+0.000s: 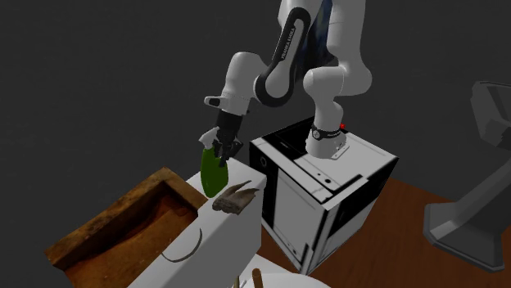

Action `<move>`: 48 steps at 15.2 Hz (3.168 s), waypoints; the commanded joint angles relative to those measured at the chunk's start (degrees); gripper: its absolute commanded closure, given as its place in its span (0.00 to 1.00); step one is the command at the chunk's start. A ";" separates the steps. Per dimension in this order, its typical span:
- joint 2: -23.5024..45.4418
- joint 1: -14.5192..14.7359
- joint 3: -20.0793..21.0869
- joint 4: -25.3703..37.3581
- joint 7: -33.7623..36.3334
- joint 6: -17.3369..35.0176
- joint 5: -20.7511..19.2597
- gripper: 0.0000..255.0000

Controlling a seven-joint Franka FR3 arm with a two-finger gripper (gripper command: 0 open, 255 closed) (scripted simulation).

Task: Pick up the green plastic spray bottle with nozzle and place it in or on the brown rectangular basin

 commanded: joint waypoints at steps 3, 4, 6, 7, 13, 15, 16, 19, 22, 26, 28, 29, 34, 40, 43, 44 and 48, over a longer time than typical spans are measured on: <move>-0.83 -7.49 6.79 -0.17 3.63 -1.62 -4.09 1.00; -1.35 -10.62 9.56 -0.20 5.38 -2.43 -6.08 1.00; -2.51 -15.73 14.03 -0.15 8.64 -4.07 -9.82 1.00; -3.11 -17.89 15.93 -0.06 10.04 -4.92 -11.40 1.00; -6.81 -26.54 23.54 0.97 16.60 -10.17 -18.70 1.00; -8.00 -28.40 25.24 1.48 18.17 -11.95 -20.36 1.00; -8.58 -29.19 25.99 1.77 18.87 -12.85 -21.10 1.00; -10.25 -31.17 27.91 2.72 20.71 -15.53 -22.94 1.00; -11.80 -32.67 29.46 3.81 22.23 -18.20 -24.37 1.00; -13.65 -34.12 31.12 5.45 23.88 -21.72 -25.80 1.00; -14.48 -34.67 31.83 6.35 24.57 -23.45 -26.35 1.00; -14.88 -34.91 32.15 6.82 24.90 -24.31 -26.60 1.00; -16.40 -35.74 33.41 9.00 26.14 -28.02 -27.45 1.00; -1.61 -28.13 28.29 22.18 21.49 -27.26 -18.62 1.00; 6.14 -25.54 26.08 29.67 17.89 -28.50 -12.25 1.00; 8.81 -25.10 25.59 32.32 16.63 -29.17 -9.96 1.00; 19.55 -25.93 25.44 43.74 12.58 -32.92 -1.55 1.00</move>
